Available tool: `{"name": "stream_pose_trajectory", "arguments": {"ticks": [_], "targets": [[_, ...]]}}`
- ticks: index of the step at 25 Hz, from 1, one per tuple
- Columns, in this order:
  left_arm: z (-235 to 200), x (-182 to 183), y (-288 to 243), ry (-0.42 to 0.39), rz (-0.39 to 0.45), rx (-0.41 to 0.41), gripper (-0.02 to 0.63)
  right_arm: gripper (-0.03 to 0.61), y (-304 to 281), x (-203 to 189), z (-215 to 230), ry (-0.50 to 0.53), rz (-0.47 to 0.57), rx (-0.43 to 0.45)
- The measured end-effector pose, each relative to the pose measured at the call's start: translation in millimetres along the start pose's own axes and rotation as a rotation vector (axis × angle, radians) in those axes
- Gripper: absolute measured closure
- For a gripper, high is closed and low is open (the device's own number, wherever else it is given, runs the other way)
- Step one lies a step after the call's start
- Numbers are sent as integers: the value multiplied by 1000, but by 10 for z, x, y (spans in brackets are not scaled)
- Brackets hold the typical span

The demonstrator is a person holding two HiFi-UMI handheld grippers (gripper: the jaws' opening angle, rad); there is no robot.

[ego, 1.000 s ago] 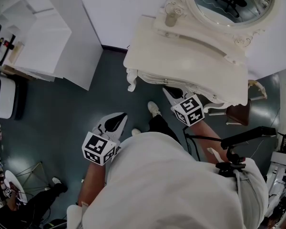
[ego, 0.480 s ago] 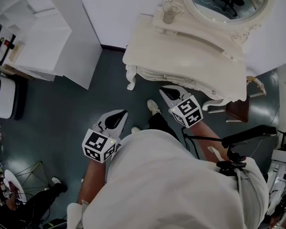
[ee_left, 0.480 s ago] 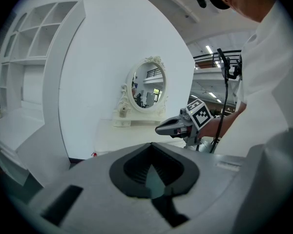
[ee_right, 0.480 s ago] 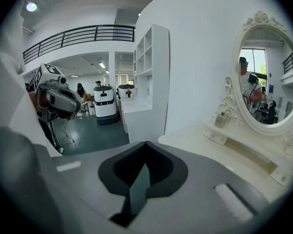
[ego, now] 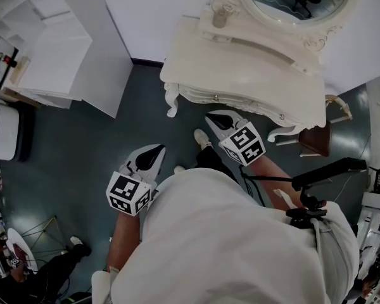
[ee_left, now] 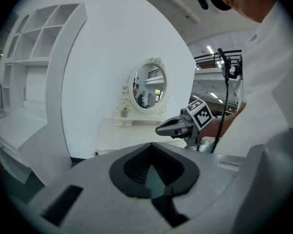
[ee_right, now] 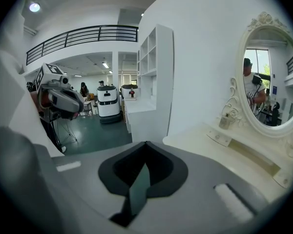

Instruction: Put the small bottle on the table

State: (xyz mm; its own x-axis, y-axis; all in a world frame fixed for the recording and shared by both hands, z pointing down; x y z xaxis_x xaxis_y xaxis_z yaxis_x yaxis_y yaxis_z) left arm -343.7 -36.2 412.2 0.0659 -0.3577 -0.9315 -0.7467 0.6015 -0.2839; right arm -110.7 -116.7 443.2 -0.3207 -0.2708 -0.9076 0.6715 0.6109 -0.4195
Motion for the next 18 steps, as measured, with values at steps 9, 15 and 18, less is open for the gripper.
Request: {"name": "stream_pose_trajectory", "arguments": {"ticks": [9, 15, 18], "targets": [[14, -25, -13, 2, -5, 7, 611, 578, -7, -7, -28, 7, -5, 17], [35, -64, -39, 5, -13, -2, 611, 578, 9, -36, -39, 8, -7, 17], [43, -82, -58, 6, -16, -5, 611, 578, 21, -61, -43, 10, -7, 17]]}}
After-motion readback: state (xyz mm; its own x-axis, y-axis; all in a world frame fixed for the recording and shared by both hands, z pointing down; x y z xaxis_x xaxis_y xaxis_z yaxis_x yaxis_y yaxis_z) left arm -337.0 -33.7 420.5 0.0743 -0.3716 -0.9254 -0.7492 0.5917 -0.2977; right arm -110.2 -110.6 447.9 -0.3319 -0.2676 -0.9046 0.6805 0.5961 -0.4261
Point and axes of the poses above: the fingertips, and each gripper's own axes: y backward along the fingers, z to its right, x out of its top, the point moved 8 cm from there along y, backward along the fingers, and after that the axes turned 6 degrees about z, right-handed, at the moved point
